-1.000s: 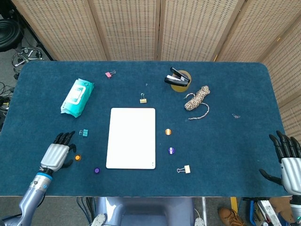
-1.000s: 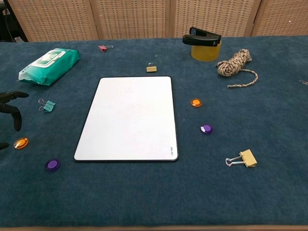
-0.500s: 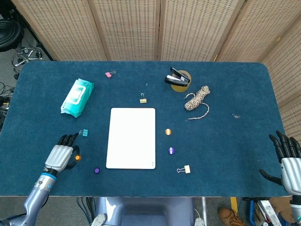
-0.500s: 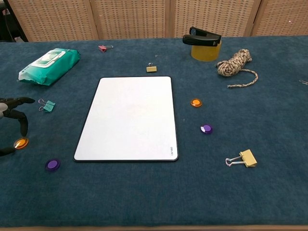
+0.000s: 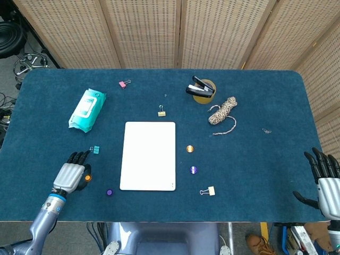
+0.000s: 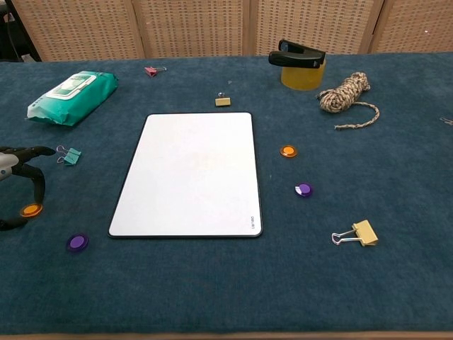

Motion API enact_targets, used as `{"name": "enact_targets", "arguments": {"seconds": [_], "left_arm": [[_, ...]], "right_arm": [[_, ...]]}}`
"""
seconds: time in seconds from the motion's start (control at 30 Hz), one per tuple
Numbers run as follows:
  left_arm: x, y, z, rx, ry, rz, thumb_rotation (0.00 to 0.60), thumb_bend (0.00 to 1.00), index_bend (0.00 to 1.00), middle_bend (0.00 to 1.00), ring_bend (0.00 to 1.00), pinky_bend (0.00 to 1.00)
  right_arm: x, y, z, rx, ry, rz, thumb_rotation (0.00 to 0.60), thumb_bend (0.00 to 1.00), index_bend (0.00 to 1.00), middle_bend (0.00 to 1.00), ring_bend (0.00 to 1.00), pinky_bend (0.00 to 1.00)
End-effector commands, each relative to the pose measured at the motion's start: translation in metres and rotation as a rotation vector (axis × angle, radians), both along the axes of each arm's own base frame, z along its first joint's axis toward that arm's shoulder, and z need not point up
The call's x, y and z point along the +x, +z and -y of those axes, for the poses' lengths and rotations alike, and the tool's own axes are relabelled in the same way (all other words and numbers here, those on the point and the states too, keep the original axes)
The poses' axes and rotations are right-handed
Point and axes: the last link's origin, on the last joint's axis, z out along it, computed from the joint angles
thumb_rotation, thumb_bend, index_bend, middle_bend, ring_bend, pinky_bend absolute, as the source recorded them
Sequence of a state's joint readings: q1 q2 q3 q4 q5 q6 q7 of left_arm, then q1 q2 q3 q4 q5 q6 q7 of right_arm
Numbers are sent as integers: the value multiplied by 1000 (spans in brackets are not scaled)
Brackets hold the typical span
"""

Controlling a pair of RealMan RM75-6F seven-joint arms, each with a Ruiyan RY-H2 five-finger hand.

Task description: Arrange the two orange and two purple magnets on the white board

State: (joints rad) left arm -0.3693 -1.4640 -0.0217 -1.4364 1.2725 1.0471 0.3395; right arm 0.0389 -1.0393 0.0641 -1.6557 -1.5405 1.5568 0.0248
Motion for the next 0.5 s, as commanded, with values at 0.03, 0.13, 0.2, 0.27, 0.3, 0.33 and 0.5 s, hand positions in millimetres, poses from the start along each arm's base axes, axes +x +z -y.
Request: {"name": "enact_targets", "arguments": {"seconds": [0.03,0.13,0.2,0.27,0.3,0.33,0.5], "left_arm": [[1,-1,-1,1,3,0,600,260,494,0,0,0],[1,-2,-1,-1,2,-3,600,261,501,0,0,0],[2,-3,-1,-1,3,0,600,261,512,0,0,0],[2,-4,-1,0,3,0,600,261,519,0,0,0],[3,-4,-1,0,0,-2,600,262,525,0,0,0],[3,-4,-1,0,-1,-4,600,263,533,0,0,0],[3,-4,-1,4,2,-5,600,267,555,0,0,0]], "right_arm": [[0,0,0,0,1,3,600,0,0,0,0,0],[0,1,0,-1,1,3,600,0,0,0,0,0],[0,1,0,-1,1,4,600,0,0,0,0,0],[0,1,0,-2,1,4,600,0,0,0,0,0],[0,1,0,-2,2,5,600,0,0,0,0,0],[0,1,0,-2,1,5,600,0,0,0,0,0],[0,1,0,-1,2,5,600,0,0,0,0,0]]}}
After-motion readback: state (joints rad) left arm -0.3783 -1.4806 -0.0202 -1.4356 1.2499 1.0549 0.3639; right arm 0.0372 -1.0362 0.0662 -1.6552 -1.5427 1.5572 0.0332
